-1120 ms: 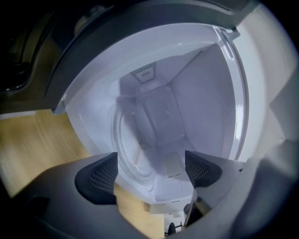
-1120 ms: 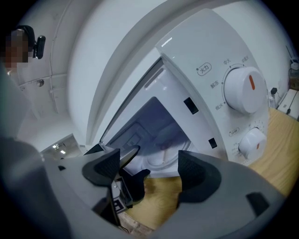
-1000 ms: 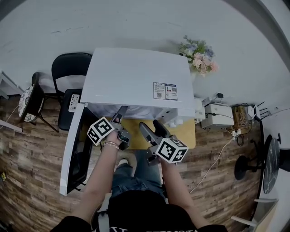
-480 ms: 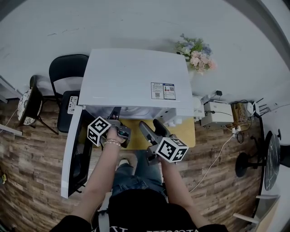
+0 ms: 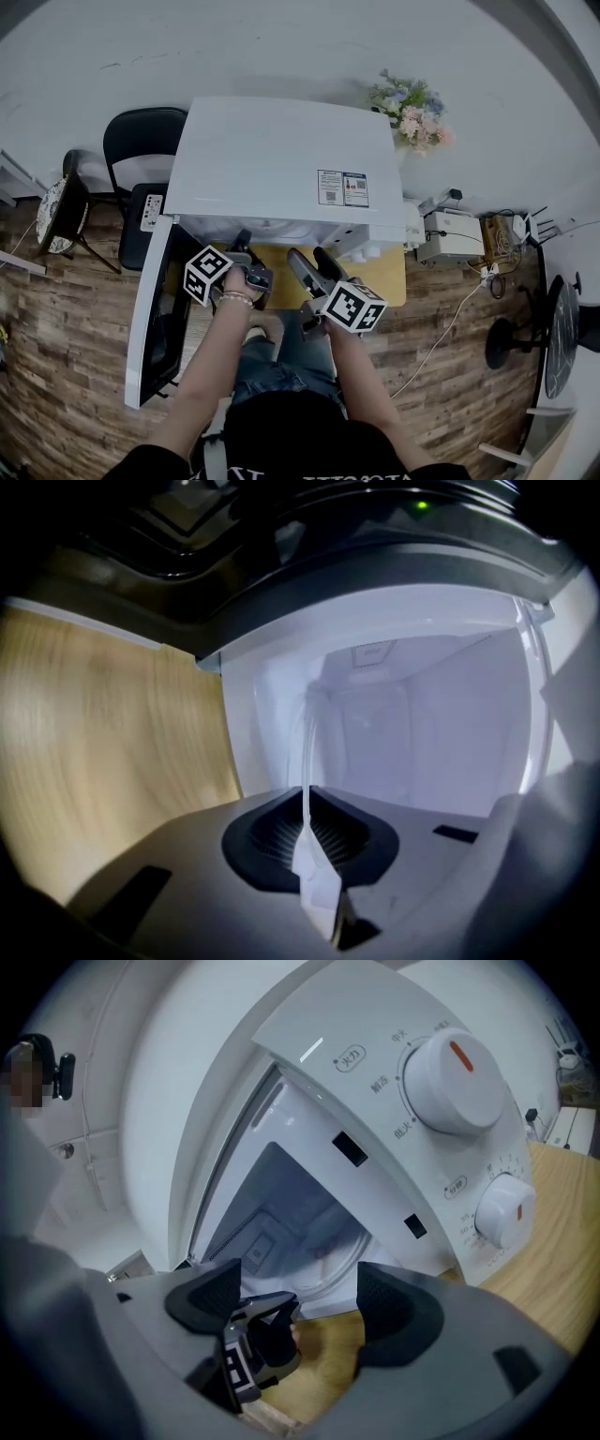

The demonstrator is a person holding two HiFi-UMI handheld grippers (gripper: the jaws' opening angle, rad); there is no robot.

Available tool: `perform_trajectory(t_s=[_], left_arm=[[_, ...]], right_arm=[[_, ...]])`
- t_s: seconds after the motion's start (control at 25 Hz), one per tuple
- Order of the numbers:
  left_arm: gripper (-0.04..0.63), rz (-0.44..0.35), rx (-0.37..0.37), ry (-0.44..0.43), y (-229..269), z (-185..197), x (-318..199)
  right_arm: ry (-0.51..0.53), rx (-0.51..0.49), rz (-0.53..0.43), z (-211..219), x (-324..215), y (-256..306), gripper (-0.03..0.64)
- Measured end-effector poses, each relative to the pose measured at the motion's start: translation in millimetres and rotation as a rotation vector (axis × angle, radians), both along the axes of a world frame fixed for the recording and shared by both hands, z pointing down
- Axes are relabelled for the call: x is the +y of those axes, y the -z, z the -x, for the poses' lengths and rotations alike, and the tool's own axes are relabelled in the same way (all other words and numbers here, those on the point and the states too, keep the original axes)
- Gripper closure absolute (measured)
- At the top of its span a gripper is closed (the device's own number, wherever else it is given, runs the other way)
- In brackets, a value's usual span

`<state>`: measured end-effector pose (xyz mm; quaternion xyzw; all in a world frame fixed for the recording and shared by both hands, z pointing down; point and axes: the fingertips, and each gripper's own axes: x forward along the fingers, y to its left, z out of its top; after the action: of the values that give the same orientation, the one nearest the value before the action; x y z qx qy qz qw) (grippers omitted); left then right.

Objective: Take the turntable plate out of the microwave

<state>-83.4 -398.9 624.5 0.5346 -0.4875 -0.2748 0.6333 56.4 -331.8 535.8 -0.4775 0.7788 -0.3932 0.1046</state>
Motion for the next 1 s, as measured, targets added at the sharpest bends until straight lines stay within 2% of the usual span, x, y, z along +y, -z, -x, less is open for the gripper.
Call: perform_trajectory(t_s=[0.2, 0.52, 0.8, 1.0], left_arm=[[0.566, -0.010, 0.024, -0.004, 6.2, -1.7, 1.8], [0.566, -0.010, 0.048, -0.023, 9.2, -3.0, 5.4], [0.571, -0.013, 0.077, -0.042, 18.3, -4.5, 8.5], [0.571, -0.005, 0.087, -0.039, 19.6, -4.6, 8.8]], right_arm=[[-0.018, -0.117, 0.054, 5.6, -6.9, -13.8, 0.218], [-0.129, -0.440, 0.209, 17.5, -38.1, -50.0, 0.218], [-0.200, -0.660, 0.253, 6.8, -43.4, -54.4, 0.224], [-0.143, -0.694, 0.245, 16.6, -48.3, -42.7, 0.224]])
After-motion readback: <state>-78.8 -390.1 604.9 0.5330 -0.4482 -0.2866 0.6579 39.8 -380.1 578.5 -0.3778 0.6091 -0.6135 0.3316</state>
